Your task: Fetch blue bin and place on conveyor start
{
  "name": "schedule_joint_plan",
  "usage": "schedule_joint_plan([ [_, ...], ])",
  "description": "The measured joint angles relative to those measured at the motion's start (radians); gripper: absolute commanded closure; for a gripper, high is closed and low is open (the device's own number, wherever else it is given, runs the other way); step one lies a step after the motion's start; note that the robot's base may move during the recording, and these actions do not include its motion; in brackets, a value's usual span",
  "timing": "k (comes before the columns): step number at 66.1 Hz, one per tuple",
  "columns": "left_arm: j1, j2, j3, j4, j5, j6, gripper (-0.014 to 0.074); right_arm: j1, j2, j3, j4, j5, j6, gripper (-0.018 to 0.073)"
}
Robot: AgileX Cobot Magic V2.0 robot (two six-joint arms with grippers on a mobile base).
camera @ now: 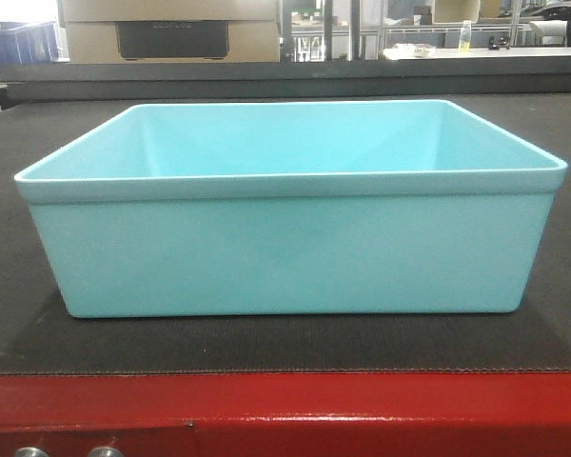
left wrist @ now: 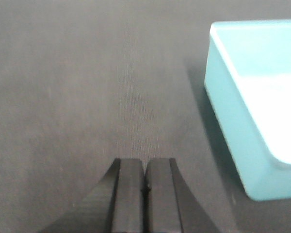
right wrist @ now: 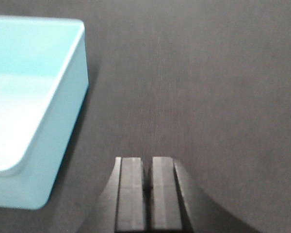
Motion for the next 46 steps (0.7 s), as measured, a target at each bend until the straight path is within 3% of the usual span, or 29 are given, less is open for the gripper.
schedule_joint_plan([
  [20,0.000,-0.225,0.003,0.004,-0.049,0.000,0.0707,0.000,-0.220,0.010,-0.030,-0.117,0.000,0.0721],
  [46,0.000,-0.250,0.003,0.006,-0.056,0.000,0.0707,0.000,-0.227,0.011,-0.032,-0.127,-0.002,0.0721],
])
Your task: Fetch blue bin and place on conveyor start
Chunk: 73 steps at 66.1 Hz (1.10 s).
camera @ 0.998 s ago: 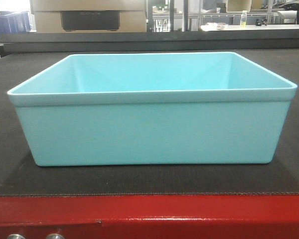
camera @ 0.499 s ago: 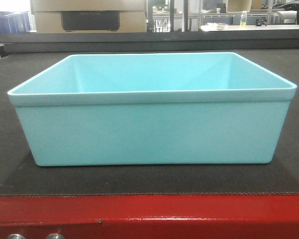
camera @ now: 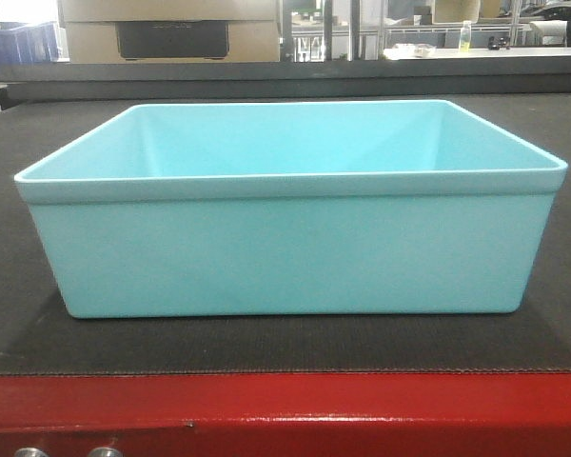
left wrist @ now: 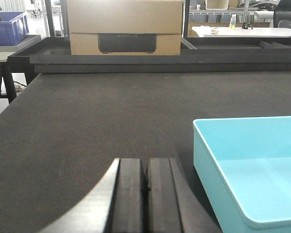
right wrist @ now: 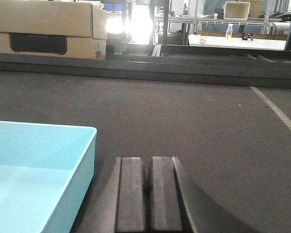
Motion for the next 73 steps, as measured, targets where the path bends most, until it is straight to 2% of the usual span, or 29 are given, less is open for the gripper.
schedule_joint_plan([
  [25,0.002,-0.001,0.005,0.000,-0.004,0.000,0.0707,0.000,0.000,0.000,0.000,0.000,0.000,0.0721],
  [35,0.054,-0.032,0.041,-0.037,-0.027,0.001,0.0707,0.000,0.000,0.000,0.000,0.000,0.000,0.0721],
  [49,0.142,-0.136,0.230,-0.096,-0.164,0.007,0.0707,0.000,0.000,0.000,0.000,0.000,0.000,0.0721],
  [61,0.160,-0.156,0.424,-0.131,-0.322,0.047,0.0707,0.000,0.000,0.000,0.000,-0.002,0.000,0.0721],
  [73,0.162,-0.156,0.457,-0.134,-0.381,0.053,0.0707,0.000,0.000,0.000,0.000,-0.002,0.000,0.0721],
])
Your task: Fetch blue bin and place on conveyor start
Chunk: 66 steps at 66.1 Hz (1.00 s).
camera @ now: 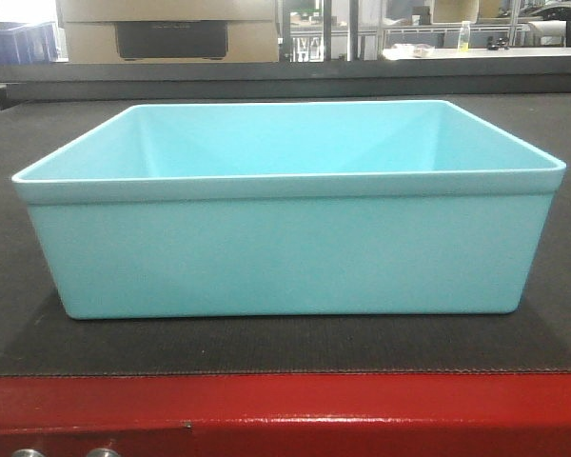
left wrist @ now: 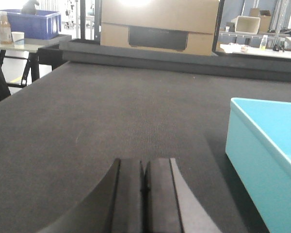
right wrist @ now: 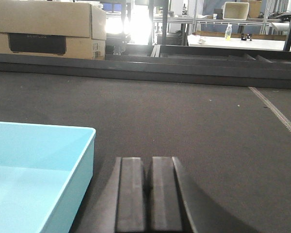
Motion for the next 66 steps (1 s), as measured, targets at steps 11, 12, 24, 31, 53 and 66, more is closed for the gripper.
schedule_joint_plan([
  [11,0.000,-0.001,0.002,0.000,-0.035,0.002,0.0707,0.000,0.000,0.000,0.000,0.000,0.000,0.0721],
  [12,0.000,-0.001,0.002,0.000,-0.037,0.002,0.0707,0.000,0.000,0.000,0.000,0.000,0.000,0.0721],
  [24,0.000,-0.001,0.002,0.000,-0.045,0.002,0.0707,0.000,0.000,0.000,0.000,0.000,0.000,0.0721],
  [31,0.000,-0.001,0.002,0.000,-0.045,0.002,0.0707,0.000,0.000,0.000,0.000,0.000,0.000,0.0721],
  [53,0.000,-0.001,0.002,0.000,-0.045,0.002,0.0707,0.000,0.000,0.004,-0.008,-0.015,0.000,0.0721],
  [66,0.000,-0.001,0.002,0.000,-0.045,0.002,0.0707,-0.041,-0.018,0.063,0.059,-0.082,-0.088,0.0721],
])
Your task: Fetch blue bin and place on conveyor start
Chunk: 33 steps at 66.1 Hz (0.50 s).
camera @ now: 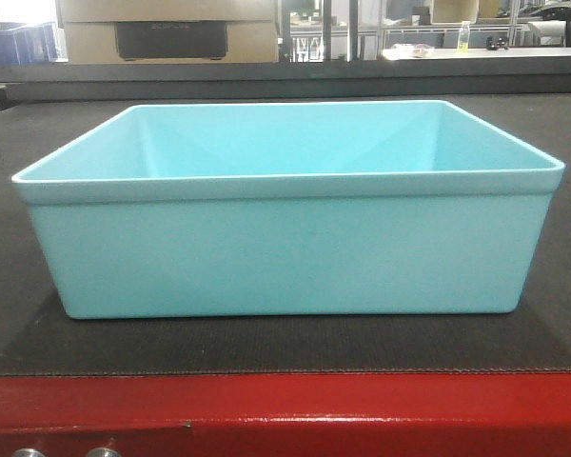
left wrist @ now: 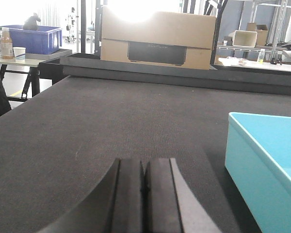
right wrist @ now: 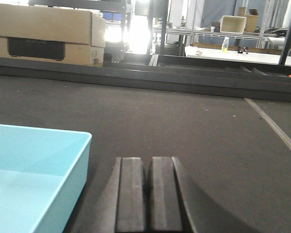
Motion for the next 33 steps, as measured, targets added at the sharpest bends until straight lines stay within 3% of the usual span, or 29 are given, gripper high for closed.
schedule_joint_plan([
  [15,0.000,0.000,0.000,0.000,0.000,0.000,0.0707,-0.089,-0.102,0.201,0.102,-0.094,-0.024,0.0721],
  [33,0.000,0.000,0.000,0.000,-0.002,0.000,0.0707,-0.098,-0.191,0.346,0.109,-0.217,-0.026,0.0721],
])
